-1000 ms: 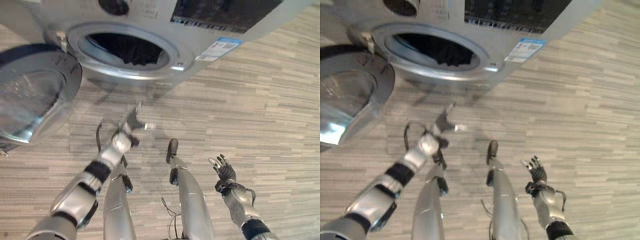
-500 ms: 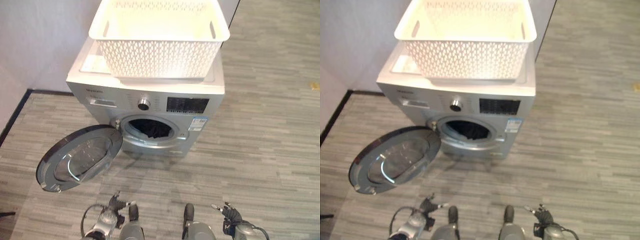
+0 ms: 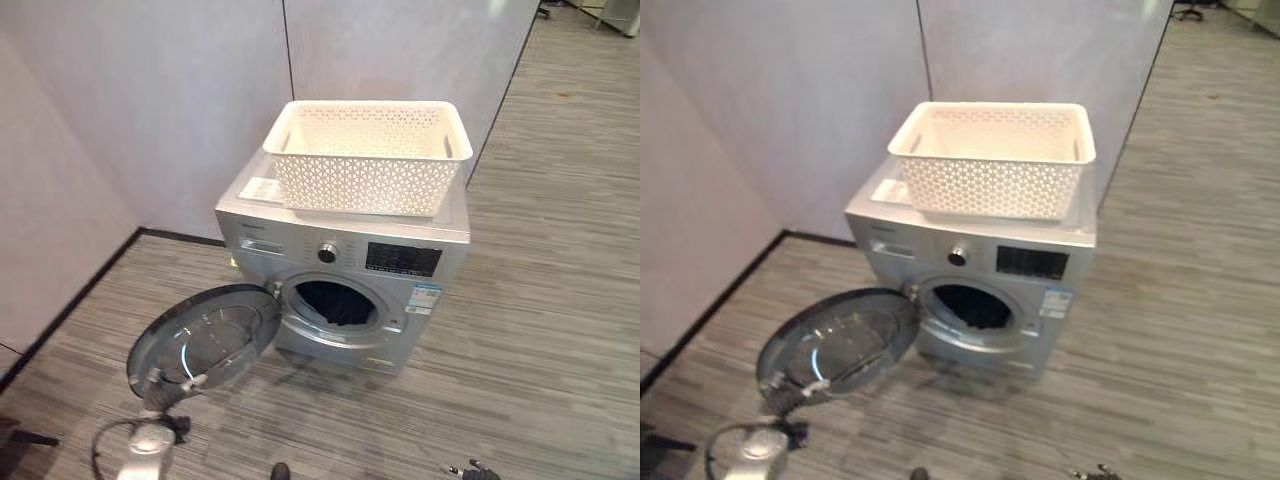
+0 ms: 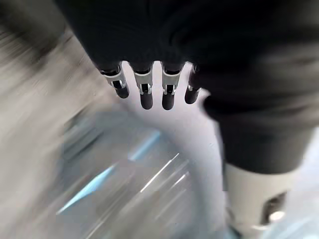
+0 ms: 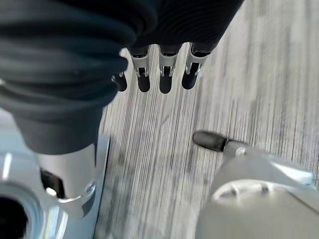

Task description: Grab the laundry basket,head to the washer,open it,put in the laundry and shut it.

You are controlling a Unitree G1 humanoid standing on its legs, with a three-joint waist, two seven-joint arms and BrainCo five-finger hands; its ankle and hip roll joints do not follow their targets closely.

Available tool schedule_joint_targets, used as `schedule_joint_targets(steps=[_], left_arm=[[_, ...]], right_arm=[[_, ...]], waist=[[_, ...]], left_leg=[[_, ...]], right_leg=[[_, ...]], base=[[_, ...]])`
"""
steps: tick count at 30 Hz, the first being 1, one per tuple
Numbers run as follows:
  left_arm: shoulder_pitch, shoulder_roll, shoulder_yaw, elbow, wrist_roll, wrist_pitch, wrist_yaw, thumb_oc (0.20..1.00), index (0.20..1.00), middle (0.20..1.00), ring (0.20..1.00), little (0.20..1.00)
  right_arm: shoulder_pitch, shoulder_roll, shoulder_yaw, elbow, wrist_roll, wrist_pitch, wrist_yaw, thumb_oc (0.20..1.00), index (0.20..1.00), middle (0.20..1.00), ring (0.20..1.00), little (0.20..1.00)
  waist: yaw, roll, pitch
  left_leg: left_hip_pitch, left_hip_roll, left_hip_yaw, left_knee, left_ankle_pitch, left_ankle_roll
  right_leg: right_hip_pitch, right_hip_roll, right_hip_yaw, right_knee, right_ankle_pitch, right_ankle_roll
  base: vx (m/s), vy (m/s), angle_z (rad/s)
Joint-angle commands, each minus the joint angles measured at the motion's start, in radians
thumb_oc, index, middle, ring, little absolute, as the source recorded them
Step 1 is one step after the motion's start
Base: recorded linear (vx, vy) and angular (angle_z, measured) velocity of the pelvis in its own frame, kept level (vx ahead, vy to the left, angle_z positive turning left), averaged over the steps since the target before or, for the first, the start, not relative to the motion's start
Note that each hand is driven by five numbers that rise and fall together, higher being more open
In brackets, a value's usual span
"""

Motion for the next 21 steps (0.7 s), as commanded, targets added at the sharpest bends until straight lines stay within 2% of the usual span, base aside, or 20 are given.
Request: schedule_joint_targets(steps=[1,4,6,7,8,11,13,15,16,18,19,21], left_arm=[[-0.11,0.147,0.04,0.078,0.116,-0.01,0.102,1.0,1.0,1.0,1.0,1.0],[-0.232,0.324,0.016,0.208,0.163,0.025,0.111,1.0,1.0,1.0,1.0,1.0],[-0.382,0.426,-0.066,0.395,0.149,0.049,0.085,1.0,1.0,1.0,1.0,1.0],[-0.443,0.452,-0.11,0.486,0.158,0.058,0.089,1.0,1.0,1.0,1.0,1.0],[-0.454,0.454,-0.12,0.493,0.156,0.055,0.089,1.0,1.0,1.0,1.0,1.0],[-0.637,0.485,-0.265,0.717,0.17,0.075,0.037,1.0,1.0,1.0,1.0,1.0],[-0.754,0.495,-0.318,0.79,0.116,0.076,0.011,1.0,1.0,1.0,1.0,1.0],[-0.859,0.48,-0.358,0.84,0.057,0.08,0.005,1.0,1.0,1.0,1.0,1.0],[-0.953,0.443,-0.442,0.881,0.058,0.087,-0.001,1.0,1.0,1.0,1.0,1.0],[-1.011,0.423,-0.492,0.931,0.064,0.097,-0.014,1.0,1.0,1.0,1.0,1.0],[-1.03,0.41,-0.508,0.96,0.065,0.104,-0.025,1.0,1.0,1.0,1.0,1.0],[-1.022,0.4,-0.502,0.973,0.063,0.104,-0.029,1.0,1.0,1.0,1.0,1.0]], right_arm=[[-0.057,0.016,0.031,-0.003,-0.069,-0.014,0.007,1.0,1.0,1.0,1.0,1.0],[-0.086,0.002,0.071,-0.069,-0.077,-0.019,0.009,1.0,1.0,1.0,1.0,1.0],[-0.107,-0.004,0.107,-0.11,-0.059,-0.026,0.014,1.0,1.0,1.0,1.0,1.0],[-0.116,-0.006,0.117,-0.129,-0.047,-0.03,0.015,1.0,1.0,1.0,1.0,1.0],[-0.116,-0.005,0.114,-0.129,-0.047,-0.03,0.015,1.0,1.0,1.0,1.0,1.0],[-0.13,-0.018,0.15,-0.18,-0.019,-0.041,0.013,1.0,1.0,1.0,1.0,1.0],[-0.14,-0.02,0.159,-0.198,0.004,-0.046,0.003,1.0,1.0,1.0,1.0,1.0],[-0.16,-0.018,0.162,-0.202,0.038,-0.05,-0.01,1.0,1.0,1.0,1.0,1.0],[-0.183,-0.011,0.17,-0.205,0.073,-0.056,-0.026,1.0,1.0,1.0,1.0,1.0],[-0.195,-0.009,0.181,-0.23,0.1,-0.059,-0.034,1.0,1.0,1.0,1.0,1.0],[-0.199,0.001,0.186,-0.263,0.122,-0.064,-0.042,1.0,1.0,1.0,1.0,1.0],[-0.201,0.011,0.193,-0.278,0.13,-0.068,-0.044,1.0,1.0,1.0,1.0,1.0]], waist=[[-0.003,-0.054,-0.002],[-0.018,-0.071,0.008],[-0.031,-0.099,0.032],[-0.037,-0.114,0.048],[-0.034,-0.116,0.048],[-0.057,-0.17,0.096],[-0.067,-0.205,0.126],[-0.074,-0.241,0.164],[-0.081,-0.271,0.193],[-0.09,-0.296,0.216],[-0.094,-0.318,0.23],[-0.099,-0.328,0.233]], left_leg=[[-0.03,-0.045,0.006,0.011,-0.009,0.009],[-0.041,-0.039,0.025,0.011,-0.013,0.018],[-0.062,-0.026,0.041,0.011,-0.009,0.024],[-0.075,-0.019,0.046,0.011,-0.007,0.024],[-0.076,-0.019,0.046,0.011,-0.006,0.024],[-0.128,0.002,0.055,0.011,0.008,0.024],[-0.162,0.009,0.063,0.011,0.014,0.024],[-0.201,0.019,0.064,0.011,0.02,0.023],[-0.25,0.023,0.057,0.011,0.038,0.021],[-0.274,0.025,0.052,0.011,0.046,0.022],[-0.295,0.024,0.049,0.011,0.049,0.026],[-0.302,0.025,0.051,0.012,0.047,0.03]], right_leg=[[-0.011,-0.024,0.085,0.082,-0.111,0.018],[-0.036,-0.023,0.112,0.077,-0.096,0.027],[-0.065,-0.02,0.128,0.082,-0.086,0.032],[-0.078,-0.018,0.131,0.082,-0.082,0.033],[-0.079,-0.018,0.132,0.083,-0.083,0.033],[-0.14,-0.009,0.139,0.09,-0.069,0.037],[-0.188,-0.007,0.139,0.108,-0.064,0.039],[-0.238,-0.008,0.131,0.137,-0.057,0.042],[-0.281,-0.01,0.115,0.15,-0.046,0.043],[-0.303,-0.01,0.104,0.159,-0.045,0.042],[-0.32,-0.013,0.094,0.165,-0.041,0.043],[-0.33,-0.014,0.094,0.169,-0.038,0.046]], base=[[0.04,0.038,0.06],[0.0,0.051,-0.03],[-0.05,0.029,-0.24],[-0.05,0.013,-0.24],[-0.07,-0.002,-0.18],[-0.08,-0.01,-0.11],[-0.06,0.002,-0.03],[-0.1,-0.01,-0.04],[-0.1,-0.013,-0.02],[-0.04,-0.006,0.09],[-0.01,-0.007,0.18],[0.0,0.003,0.1]])
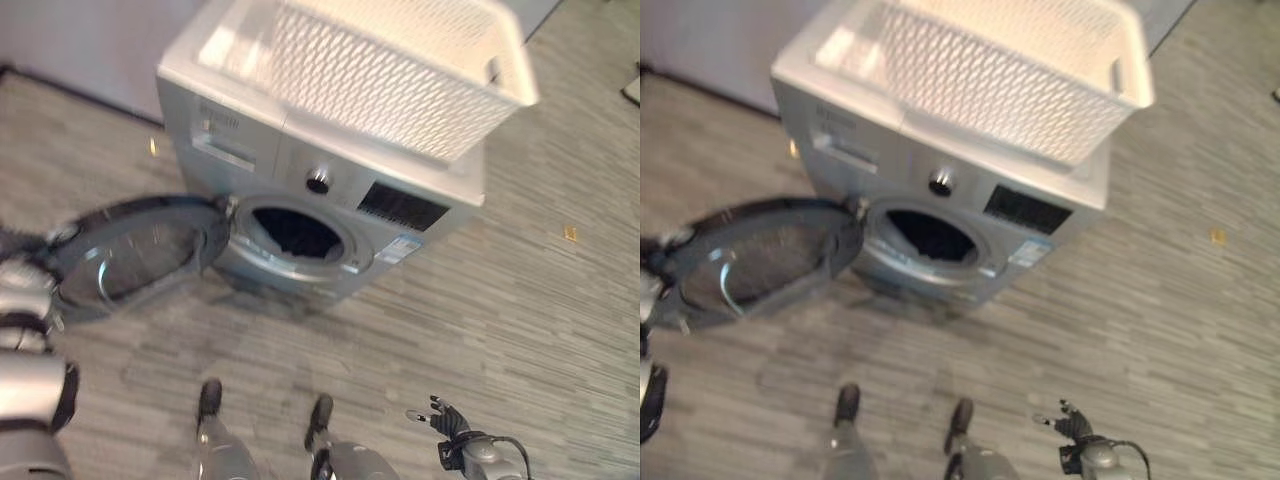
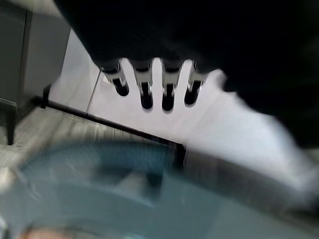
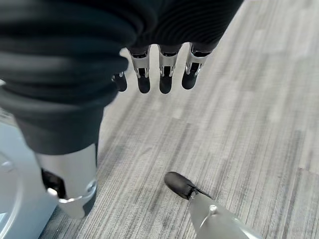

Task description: Grab the laundry basket,head to the washer,open it,put in the laundry and shut it.

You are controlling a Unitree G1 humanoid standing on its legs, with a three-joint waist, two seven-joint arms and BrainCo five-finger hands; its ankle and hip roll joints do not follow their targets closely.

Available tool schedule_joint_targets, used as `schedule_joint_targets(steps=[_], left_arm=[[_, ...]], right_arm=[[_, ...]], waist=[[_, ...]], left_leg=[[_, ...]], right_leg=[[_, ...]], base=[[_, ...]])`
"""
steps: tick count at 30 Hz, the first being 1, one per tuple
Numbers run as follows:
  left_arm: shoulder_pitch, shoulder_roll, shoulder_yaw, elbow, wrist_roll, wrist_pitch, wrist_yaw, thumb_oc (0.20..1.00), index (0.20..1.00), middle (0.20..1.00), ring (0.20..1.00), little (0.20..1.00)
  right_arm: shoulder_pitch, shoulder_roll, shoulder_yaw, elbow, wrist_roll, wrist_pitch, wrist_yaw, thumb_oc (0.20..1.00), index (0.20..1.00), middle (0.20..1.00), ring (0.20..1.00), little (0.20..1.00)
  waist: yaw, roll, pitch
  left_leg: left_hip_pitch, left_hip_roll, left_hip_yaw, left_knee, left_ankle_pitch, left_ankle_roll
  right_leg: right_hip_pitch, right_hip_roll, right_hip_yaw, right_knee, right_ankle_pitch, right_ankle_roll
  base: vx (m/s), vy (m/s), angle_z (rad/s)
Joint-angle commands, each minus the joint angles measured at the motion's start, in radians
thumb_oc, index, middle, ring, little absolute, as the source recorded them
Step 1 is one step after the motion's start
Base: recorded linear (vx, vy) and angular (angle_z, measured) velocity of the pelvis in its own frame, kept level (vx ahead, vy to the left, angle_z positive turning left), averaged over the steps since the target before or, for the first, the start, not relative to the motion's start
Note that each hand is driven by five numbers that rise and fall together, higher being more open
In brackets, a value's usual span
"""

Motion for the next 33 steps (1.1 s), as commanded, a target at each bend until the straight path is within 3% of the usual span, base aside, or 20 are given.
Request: schedule_joint_targets(steps=[1,4,8,10,11,12,13,14,15,16,17,18,19,20,22,25,29,31,33], left_arm=[[0.01,-0.01,-0.026,0.083,0.013,0.007,-0.025,1.0,1.0,1.0,1.0,1.0],[0.048,-0.032,-0.026,0.097,0.025,0.01,-0.058,1.0,1.0,1.0,1.0,1.0],[0.172,-0.117,0.001,0.074,0.064,0.017,-0.088,1.0,1.0,1.0,1.0,1.0],[0.249,-0.157,0.015,0.051,0.068,0.011,-0.123,1.0,1.0,1.0,1.0,1.0],[0.344,-0.212,0.042,-0.006,0.074,-0.003,-0.113,1.0,1.0,1.0,1.0,1.0],[0.344,-0.212,0.043,-0.006,0.075,-0.002,-0.113,1.0,1.0,1.0,1.0,1.0],[0.388,-0.252,0.058,-0.038,0.071,-0.011,-0.104,1.0,1.0,1.0,1.0,1.0],[0.483,-0.364,0.091,-0.104,0.037,-0.039,-0.074,1.0,1.0,1.0,1.0,1.0],[0.483,-0.365,0.091,-0.104,0.037,-0.039,-0.074,1.0,1.0,1.0,1.0,1.0],[0.558,-0.467,0.119,-0.145,-0.029,-0.065,-0.064,1.0,1.0,1.0,1.0,1.0],[0.558,-0.467,0.119,-0.146,-0.029,-0.065,-0.064,1.0,1.0,1.0,1.0,1.0],[0.627,-0.547,0.142,-0.16,-0.079,-0.081,-0.063,1.0,1.0,1.0,1.0,1.0],[0.627,-0.547,0.142,-0.16,-0.079,-0.081,-0.063,1.0,1.0,1.0,1.0,1.0],[0.677,-0.598,0.155,-0.172,-0.117,-0.094,-0.069,1.0,1.0,1.0,1.0,1.0],[0.693,-0.616,0.165,-0.175,-0.138,-0.099,-0.071,1.0,1.0,1.0,1.0,1.0],[0.729,-0.641,0.171,-0.164,-0.154,-0.116,-0.085,1.0,1.0,1.0,1.0,1.0],[0.715,-0.659,0.189,-0.15,-0.218,-0.128,-0.095,1.0,1.0,1.0,1.0,1.0],[0.666,-0.676,0.178,-0.136,-0.244,-0.133,-0.099,1.0,1.0,1.0,1.0,1.0],[0.571,-0.753,0.126,-0.104,-0.286,-0.133,-0.103,1.0,1.0,1.0,1.0,1.0]], right_arm=[[-0.042,0.001,0.001,-0.064,0.057,-0.036,-0.021,1.0,1.0,1.0,1.0,1.0],[-0.045,0.01,0.024,-0.129,0.061,-0.034,-0.012,1.0,1.0,1.0,1.0,1.0],[-0.052,0.009,0.018,-0.174,0.063,-0.035,-0.015,1.0,1.0,1.0,1.0,1.0],[-0.048,-0.001,0.01,-0.196,0.055,-0.029,-0.008,1.0,1.0,1.0,1.0,1.0],[-0.032,-0.011,-0.011,-0.211,0.046,-0.03,-0.006,1.0,1.0,1.0,1.0,1.0],[-0.031,-0.011,-0.011,-0.212,0.046,-0.03,-0.006,1.0,1.0,1.0,1.0,1.0],[-0.021,-0.014,-0.024,-0.211,0.039,-0.03,-0.005,1.0,1.0,1.0,1.0,1.0],[-0.005,-0.018,-0.056,-0.199,0.027,-0.032,-0.009,1.0,1.0,1.0,1.0,1.0],[-0.004,-0.018,-0.056,-0.199,0.027,-0.032,-0.009,1.0,1.0,1.0,1.0,1.0],[0.011,-0.022,-0.091,-0.186,0.021,-0.03,-0.01,1.0,1.0,1.0,1.0,1.0],[0.011,-0.022,-0.091,-0.186,0.021,-0.03,-0.01,1.0,1.0,1.0,1.0,1.0],[0.025,-0.025,-0.128,-0.158,0.018,-0.029,-0.012,1.0,1.0,1.0,1.0,1.0],[0.025,-0.025,-0.128,-0.158,0.018,-0.029,-0.012,1.0,1.0,1.0,1.0,1.0],[0.027,-0.028,-0.147,-0.13,0.016,-0.028,-0.011,1.0,1.0,1.0,1.0,1.0],[0.024,-0.028,-0.149,-0.122,0.016,-0.028,-0.012,1.0,1.0,1.0,1.0,1.0],[0.024,-0.029,-0.144,-0.107,0.015,-0.022,0.002,1.0,1.0,1.0,1.0,1.0],[0.027,-0.032,-0.139,-0.097,0.021,-0.02,0.012,1.0,1.0,1.0,1.0,1.0],[0.031,-0.034,-0.127,-0.1,0.026,-0.021,0.014,1.0,1.0,1.0,1.0,1.0],[0.069,-0.035,-0.111,-0.109,0.031,-0.018,0.017,1.0,1.0,1.0,1.0,1.0]], waist=[[-0.021,-0.012,0.027],[-0.027,-0.038,0.025],[-0.025,-0.026,0.037],[-0.026,-0.011,0.036],[-0.022,0.014,0.03],[-0.022,0.014,0.03],[-0.02,0.028,0.025],[-0.016,0.053,0.015],[-0.016,0.053,0.015],[-0.015,0.079,0.004],[-0.017,0.079,0.002],[-0.02,0.101,-0.023],[-0.02,0.101,-0.025],[-0.022,0.118,-0.043],[-0.02,0.122,-0.05],[-0.029,0.125,-0.074],[-0.05,0.122,-0.092],[-0.063,0.117,-0.097],[-0.125,0.105,-0.126]], left_leg=[[0.06,-0.013,0.056,-0.03,-0.039,0.07],[0.064,-0.011,0.074,-0.02,-0.054,0.079],[0.088,-0.011,0.093,0.0,-0.078,0.087],[0.11,-0.013,0.108,0.007,-0.091,0.09],[0.14,-0.016,0.123,0.009,-0.102,0.091],[0.141,-0.016,0.123,0.009,-0.102,0.091],[0.153,-0.019,0.129,0.01,-0.106,0.093],[0.177,-0.023,0.136,0.007,-0.109,0.092],[0.177,-0.023,0.136,0.007,-0.109,0.092],[0.198,-0.025,0.142,0.0,-0.105,0.089],[0.195,-0.025,0.141,0.0,-0.104,0.089],[0.221,-0.021,0.157,-0.017,-0.101,0.084],[0.218,-0.022,0.156,-0.017,-0.1,0.085],[0.244,-0.013,0.181,-0.026,-0.098,0.08],[0.265,-0.002,0.207,-0.032,-0.096,0.075],[0.323,0.04,0.292,-0.033,-0.104,0.063],[0.349,0.058,0.334,-0.033,-0.102,0.06],[0.351,0.054,0.319,-0.033,-0.069,0.055],[0.369,0.03,0.31,-0.033,-0.125,0.068]], right_leg=[[0.026,-0.055,0.072,0.16,-0.142,0.094],[0.018,-0.058,0.082,0.165,-0.135,0.097],[0.027,-0.064,0.098,0.175,-0.141,0.093],[0.035,-0.065,0.111,0.18,-0.152,0.089],[0.047,-0.067,0.123,0.179,-0.162,0.083],[0.048,-0.067,0.123,0.179,-0.162,0.083],[0.054,-0.068,0.129,0.179,-0.167,0.08],[0.071,-0.068,0.135,0.17,-0.171,0.075],[0.072,-0.068,0.135,0.17,-0.171,0.075],[0.087,-0.063,0.149,0.151,-0.171,0.069],[0.085,-0.063,0.148,0.15,-0.169,0.069],[0.105,-0.055,0.163,0.114,-0.159,0.069],[0.102,-0.055,0.162,0.113,-0.158,0.069],[0.108,-0.046,0.187,0.094,-0.144,0.068],[0.113,-0.038,0.205,0.084,-0.139,0.067],[0.121,0.004,0.29,0.056,-0.119,0.057],[0.114,0.037,0.353,0.045,-0.103,0.055],[0.102,0.052,0.377,0.046,-0.092,0.053],[0.093,0.056,0.4,0.044,-0.095,0.056]], base=[[0.0,0.0,0.0],[0.03,-0.001,-0.07],[0.02,0.03,-0.16],[0.04,0.041,-0.23],[0.05,0.018,-0.18],[0.06,0.035,-0.25],[0.07,0.007,-0.22],[0.07,0.007,-0.22],[0.08,-0.038,-0.11],[0.03,-0.02,-0.08],[0.08,-0.075,-0.07],[0.05,-0.054,-0.09],[0.07,-0.113,-0.15],[0.04,-0.115,-0.22],[0.03,-0.145,-0.4],[0.01,-0.192,-0.86],[0.0,-0.129,-0.62],[0.0,-0.131,-0.52],[0.07,-0.13,-0.36]])
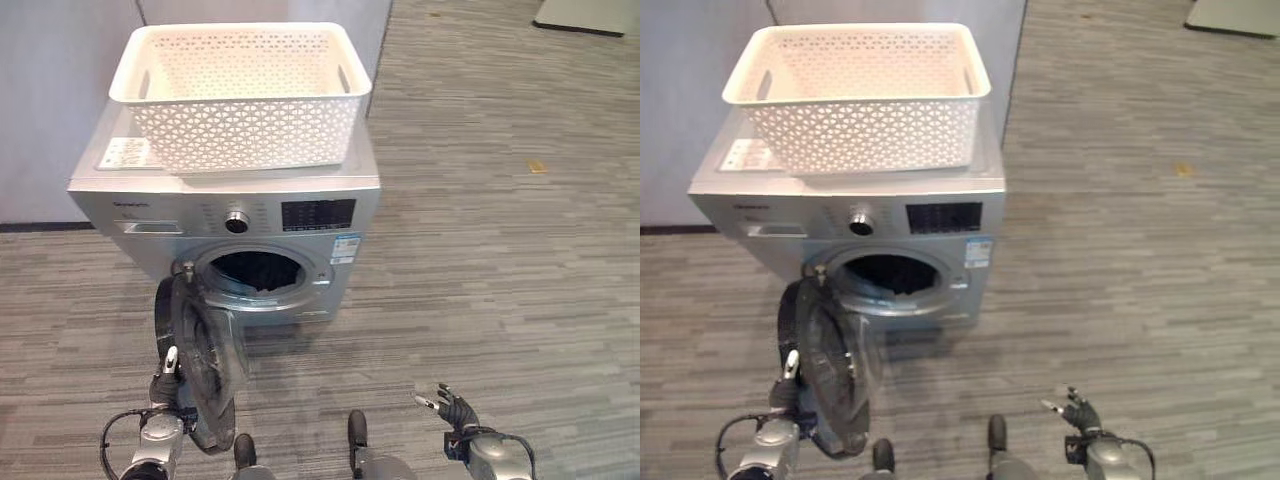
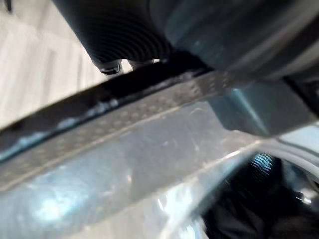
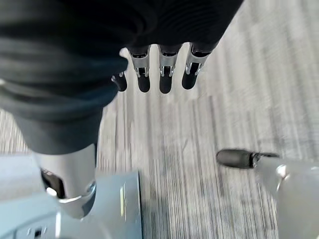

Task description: Grab the laundry basket,head to the washer,open it,put in the laundry and shut it.

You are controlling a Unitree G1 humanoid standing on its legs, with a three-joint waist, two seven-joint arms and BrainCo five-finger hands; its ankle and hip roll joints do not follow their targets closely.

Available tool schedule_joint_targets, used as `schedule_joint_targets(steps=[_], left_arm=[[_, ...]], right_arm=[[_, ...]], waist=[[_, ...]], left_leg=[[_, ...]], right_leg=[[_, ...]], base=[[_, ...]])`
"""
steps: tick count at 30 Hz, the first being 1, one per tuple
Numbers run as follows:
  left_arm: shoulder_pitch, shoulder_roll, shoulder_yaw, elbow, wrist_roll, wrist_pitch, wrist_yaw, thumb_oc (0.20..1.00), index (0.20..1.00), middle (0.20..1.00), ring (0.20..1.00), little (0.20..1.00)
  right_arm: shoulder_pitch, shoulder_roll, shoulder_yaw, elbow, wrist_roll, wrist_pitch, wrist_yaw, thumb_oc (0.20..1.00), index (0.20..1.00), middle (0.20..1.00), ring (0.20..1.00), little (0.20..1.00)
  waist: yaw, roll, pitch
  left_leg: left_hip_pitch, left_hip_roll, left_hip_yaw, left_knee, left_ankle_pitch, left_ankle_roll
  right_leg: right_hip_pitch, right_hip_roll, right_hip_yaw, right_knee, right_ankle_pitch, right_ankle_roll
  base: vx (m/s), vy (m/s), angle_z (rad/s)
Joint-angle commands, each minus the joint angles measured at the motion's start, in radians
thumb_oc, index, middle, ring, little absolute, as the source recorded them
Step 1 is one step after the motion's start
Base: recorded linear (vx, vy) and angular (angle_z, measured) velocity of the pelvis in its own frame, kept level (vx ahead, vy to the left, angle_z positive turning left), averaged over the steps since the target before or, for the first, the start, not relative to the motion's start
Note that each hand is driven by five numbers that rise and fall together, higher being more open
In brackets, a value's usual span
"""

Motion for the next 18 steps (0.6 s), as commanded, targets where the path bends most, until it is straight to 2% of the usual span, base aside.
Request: schedule_joint_targets(steps=[1,2,3,4,5,7,8,9,11,14,15,18], left_arm=[[-0.238,-0.124,-0.116,0.22,-0.038,0.086,-0.083,1.0,1.0,1.0,1.0,1.0],[-0.279,-0.146,-0.138,0.218,-0.06,0.086,-0.077,1.0,1.0,1.0,1.0,1.0],[-0.398,-0.229,-0.226,0.169,-0.125,0.06,-0.079,1.0,1.0,1.0,1.0,1.0],[-0.398,-0.229,-0.226,0.169,-0.125,0.06,-0.079,1.0,1.0,1.0,1.0,1.0],[-0.465,-0.284,-0.325,0.083,-0.164,0.021,-0.075,1.0,1.0,1.0,1.0,1.0],[-0.498,-0.328,-0.434,-0.039,-0.218,0.0,-0.117,1.0,1.0,1.0,1.0,1.0],[-0.498,-0.328,-0.435,-0.039,-0.218,0.0,-0.117,1.0,1.0,1.0,1.0,1.0],[-0.521,-0.333,-0.576,-0.185,-0.178,-0.014,-0.173,1.0,1.0,1.0,1.0,1.0],[-0.503,-0.29,-0.675,-0.308,-0.11,-0.026,-0.209,1.0,1.0,1.0,1.0,1.0],[-0.471,-0.251,-0.725,-0.391,-0.069,-0.024,-0.247,1.0,1.0,1.0,1.0,1.0],[-0.413,-0.183,-0.729,-0.448,-0.033,-0.026,-0.288,1.0,1.0,1.0,1.0,1.0],[-0.354,-0.128,-0.731,-0.48,0.029,-0.04,-0.298,1.0,1.0,1.0,1.0,1.0]], right_arm=[[-0.044,0.004,0.013,-0.011,0.011,-0.018,0.01,1.0,1.0,1.0,1.0,1.0],[-0.037,0.0,0.02,-0.012,0.01,-0.015,0.007,1.0,1.0,1.0,1.0,1.0],[-0.023,-0.007,0.037,0.006,0.009,-0.016,-0.008,1.0,1.0,1.0,1.0,1.0],[-0.023,-0.006,0.037,0.006,0.009,-0.016,-0.008,1.0,1.0,1.0,1.0,1.0],[-0.007,-0.013,0.051,0.011,0.009,-0.022,-0.022,1.0,1.0,1.0,1.0,1.0],[0.002,-0.016,0.059,0.033,0.013,-0.03,-0.028,1.0,1.0,1.0,1.0,1.0],[0.002,-0.015,0.059,0.033,0.013,-0.03,-0.028,1.0,1.0,1.0,1.0,1.0],[0.004,-0.019,0.054,0.062,0.024,-0.033,-0.02,1.0,1.0,1.0,1.0,1.0],[0.01,-0.023,0.043,0.075,0.018,-0.038,-0.012,1.0,1.0,1.0,1.0,1.0],[0.009,-0.022,0.036,0.078,0.018,-0.042,-0.004,1.0,1.0,1.0,1.0,1.0],[0.003,-0.024,0.024,0.072,0.017,-0.051,0.002,1.0,1.0,1.0,1.0,1.0],[-0.007,-0.02,0.017,0.072,0.019,-0.062,0.004,1.0,1.0,1.0,1.0,1.0]], waist=[[-0.138,-0.07,-0.025],[-0.155,-0.073,-0.03],[-0.194,-0.078,-0.041],[-0.194,-0.078,-0.043],[-0.22,-0.077,-0.049],[-0.233,-0.072,-0.051],[-0.234,-0.072,-0.053],[-0.23,-0.064,-0.045],[-0.213,-0.052,-0.036],[-0.195,-0.044,-0.03],[-0.165,-0.03,-0.011],[-0.141,-0.018,-0.004]], left_leg=[[0.033,0.001,-0.031,0.009,-0.028,0.049],[0.034,0.003,-0.025,0.009,-0.031,0.046],[0.02,0.006,-0.016,0.009,-0.031,0.038],[0.017,0.006,-0.017,0.009,-0.03,0.038],[0.008,0.008,-0.015,0.009,-0.03,0.036],[-0.003,0.007,-0.024,0.009,-0.031,0.035],[-0.006,0.007,-0.025,0.009,-0.029,0.036],[-0.009,0.002,-0.037,0.009,-0.031,0.037],[-0.01,-0.004,-0.049,0.009,-0.039,0.038],[-0.013,-0.007,-0.056,0.009,-0.037,0.039],[-0.009,-0.011,-0.07,0.009,-0.038,0.04],[-0.017,-0.013,-0.085,0.009,-0.033,0.041]], right_leg=[[0.031,0.015,0.018,0.054,-0.072,0.021],[0.03,0.014,0.014,0.053,-0.073,0.02],[0.027,0.009,-0.001,0.045,-0.07,0.022],[0.024,0.009,-0.001,0.045,-0.069,0.022],[0.024,0.006,-0.016,0.037,-0.063,0.025],[0.028,0.002,-0.03,0.029,-0.057,0.029],[0.025,0.002,-0.031,0.029,-0.056,0.029],[0.036,-0.004,-0.047,0.023,-0.053,0.033],[0.049,-0.009,-0.06,0.018,-0.053,0.038],[0.055,-0.012,-0.07,0.016,-0.054,0.041],[0.07,-0.016,-0.083,0.014,-0.062,0.042],[0.074,-0.02,-0.1,0.01,-0.068,0.042]], base=[[0.05,-0.069,0.08],[-0.01,-0.075,0.09],[-0.01,-0.075,-0.08],[-0.02,-0.086,-0.12],[-0.01,-0.045,0.54],[0.0,-0.031,1.01],[0.01,0.006,0.1],[0.02,0.017,-0.8],[0.02,0.025,-0.52],[0.01,0.031,0.11],[0.0,0.047,0.1],[0.0,0.027,0.14]])
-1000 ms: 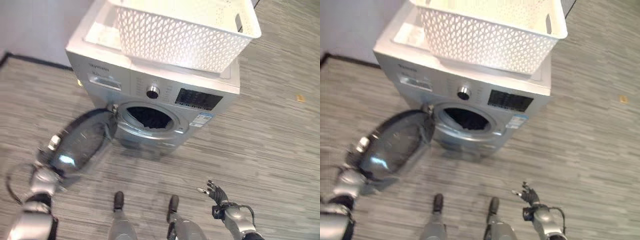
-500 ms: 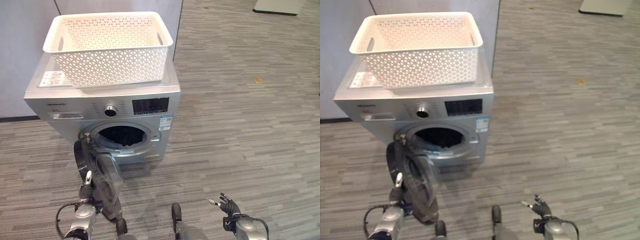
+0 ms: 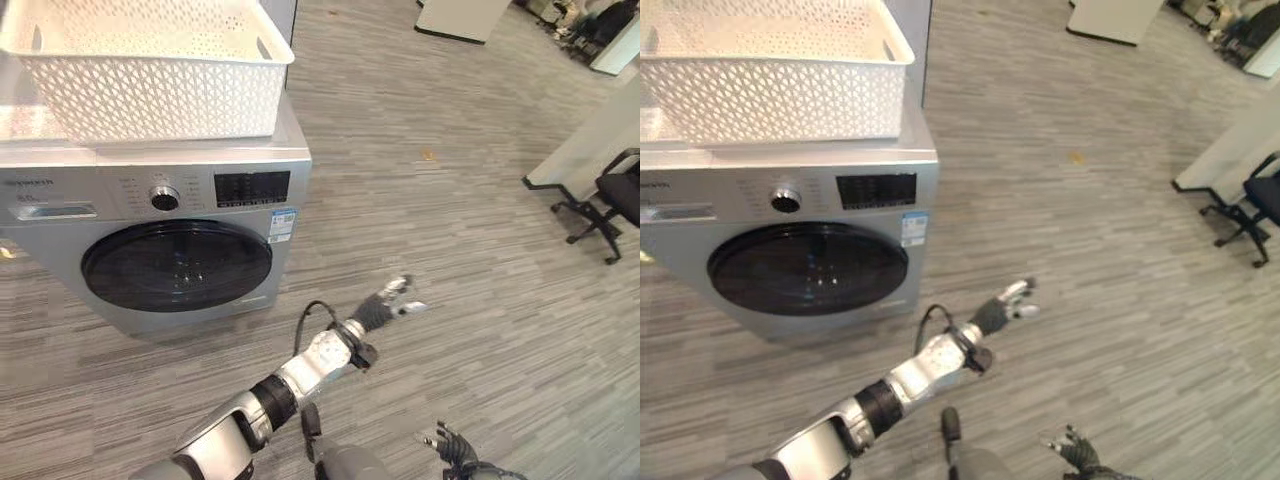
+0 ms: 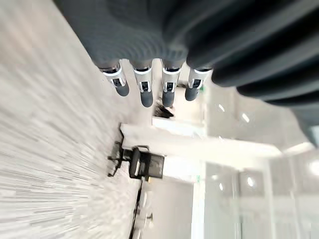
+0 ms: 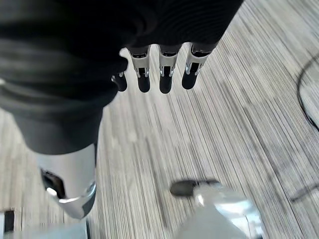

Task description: Grab the laundry basket,head to the washer,open it,put in the laundry and shut it.

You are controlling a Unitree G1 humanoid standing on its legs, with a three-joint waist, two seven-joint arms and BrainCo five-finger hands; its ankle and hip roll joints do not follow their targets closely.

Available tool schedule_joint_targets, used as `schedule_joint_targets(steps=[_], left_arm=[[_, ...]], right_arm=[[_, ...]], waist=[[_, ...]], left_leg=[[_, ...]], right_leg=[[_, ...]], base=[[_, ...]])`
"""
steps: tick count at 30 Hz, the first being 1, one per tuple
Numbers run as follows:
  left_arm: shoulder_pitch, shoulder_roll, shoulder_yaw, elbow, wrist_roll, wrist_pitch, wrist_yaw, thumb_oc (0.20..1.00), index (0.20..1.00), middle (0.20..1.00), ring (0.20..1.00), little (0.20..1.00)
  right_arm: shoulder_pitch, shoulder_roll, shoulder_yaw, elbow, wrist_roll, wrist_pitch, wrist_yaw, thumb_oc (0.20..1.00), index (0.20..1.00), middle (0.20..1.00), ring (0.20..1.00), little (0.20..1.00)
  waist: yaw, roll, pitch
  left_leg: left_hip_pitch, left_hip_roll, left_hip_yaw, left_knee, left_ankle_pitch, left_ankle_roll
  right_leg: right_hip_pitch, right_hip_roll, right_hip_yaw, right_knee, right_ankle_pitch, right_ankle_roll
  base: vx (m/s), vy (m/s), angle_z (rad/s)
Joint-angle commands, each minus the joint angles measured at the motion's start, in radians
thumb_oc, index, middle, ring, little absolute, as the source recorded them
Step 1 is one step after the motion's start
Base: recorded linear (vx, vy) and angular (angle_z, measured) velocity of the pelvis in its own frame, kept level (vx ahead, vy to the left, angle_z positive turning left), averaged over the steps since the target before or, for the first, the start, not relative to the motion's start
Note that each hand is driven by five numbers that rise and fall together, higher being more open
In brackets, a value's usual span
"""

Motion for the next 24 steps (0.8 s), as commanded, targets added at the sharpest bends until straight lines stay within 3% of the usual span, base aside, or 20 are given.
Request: schedule_joint_targets(steps=[1,5,6,10,12,15,17,22,24], left_arm=[[0.026,0.088,0.075,0.046,0.095,-0.04,-0.031,1.0,1.0,1.0,1.0,1.0],[0.164,0.178,0.129,0.08,0.173,-0.053,-0.038,1.0,1.0,1.0,1.0,1.0],[0.247,0.244,0.17,0.076,0.179,-0.064,-0.058,1.0,1.0,1.0,1.0,1.0],[0.36,0.291,0.253,0.087,0.134,-0.066,-0.074,1.0,1.0,1.0,1.0,1.0],[0.447,0.305,0.341,0.128,0.11,-0.068,-0.079,1.0,1.0,1.0,1.0,1.0],[0.472,0.308,0.379,0.153,0.109,-0.075,-0.067,1.0,1.0,1.0,1.0,1.0],[0.523,0.284,0.485,0.315,0.115,-0.075,-0.041,1.0,1.0,1.0,1.0,1.0],[0.521,0.214,0.613,0.614,0.17,-0.027,0.008,1.0,1.0,1.0,1.0,1.0],[0.519,0.204,0.638,0.651,0.159,-0.018,0.006,1.0,1.0,1.0,1.0,1.0]], right_arm=[[-0.096,-0.039,-0.023,0.004,0.011,-0.051,0.011,1.0,1.0,1.0,1.0,1.0],[-0.11,-0.036,-0.021,0.001,0.017,-0.065,0.02,1.0,1.0,1.0,1.0,1.0],[-0.118,-0.038,-0.017,0.005,0.013,-0.071,0.023,1.0,1.0,1.0,1.0,1.0],[-0.121,-0.034,-0.024,0.019,0.023,-0.075,0.033,1.0,1.0,1.0,1.0,1.0],[-0.117,-0.027,-0.042,0.046,0.028,-0.075,0.038,1.0,1.0,1.0,1.0,1.0],[-0.117,-0.022,-0.053,0.06,0.036,-0.076,0.04,1.0,1.0,1.0,1.0,1.0],[-0.104,-0.008,-0.083,0.105,0.038,-0.074,0.04,1.0,1.0,1.0,1.0,1.0],[-0.089,0.021,-0.12,0.2,0.027,-0.054,0.04,1.0,1.0,1.0,1.0,1.0],[-0.086,0.027,-0.127,0.206,0.029,-0.052,0.039,1.0,1.0,1.0,1.0,1.0]], waist=[[0.045,0.025,0.056],[0.079,0.044,0.066],[0.097,0.054,0.069],[0.116,0.064,0.061],[0.138,0.071,0.055],[0.147,0.072,0.052],[0.174,0.076,0.043],[0.199,0.081,0.02],[0.203,0.081,0.016]], left_leg=[[-0.05,0.029,-0.063,0.019,0.028,0.012],[-0.063,0.022,-0.091,0.019,0.037,0.011],[-0.059,0.021,-0.098,0.019,0.035,0.01],[-0.063,0.019,-0.108,0.019,0.042,0.009],[-0.059,0.013,-0.119,0.019,0.043,0.011],[-0.058,0.008,-0.126,0.019,0.043,0.012],[-0.052,-0.009,-0.15,0.019,0.045,0.018],[-0.035,-0.035,-0.188,0.019,0.039,0.027],[-0.033,-0.04,-0.197,0.019,0.039,0.028]], right_leg=[[0.104,0.018,-0.043,0.01,-0.13,0.061],[0.109,0.015,-0.072,0.009,-0.142,0.057],[0.119,0.013,-0.081,0.009,-0.15,0.058],[0.121,0.009,-0.095,0.009,-0.158,0.058],[0.133,0.003,-0.107,0.009,-0.162,0.057],[0.14,0.0,-0.113,0.009,-0.163,0.057],[0.162,-0.013,-0.134,0.009,-0.162,0.057],[0.204,-0.033,-0.164,0.01,-0.167,0.055],[0.213,-0.037,-0.175,0.011,-0.17,0.054]], base=[[-0.02,0.039,0.18],[-0.02,0.022,0.25],[0.0,0.014,0.29],[0.0,0.017,0.21],[0.0,0.011,0.16],[0.0,0.011,0.16],[-0.02,0.016,0.29],[0.0,0.014,0.17],[0.01,0.01,0.15]])
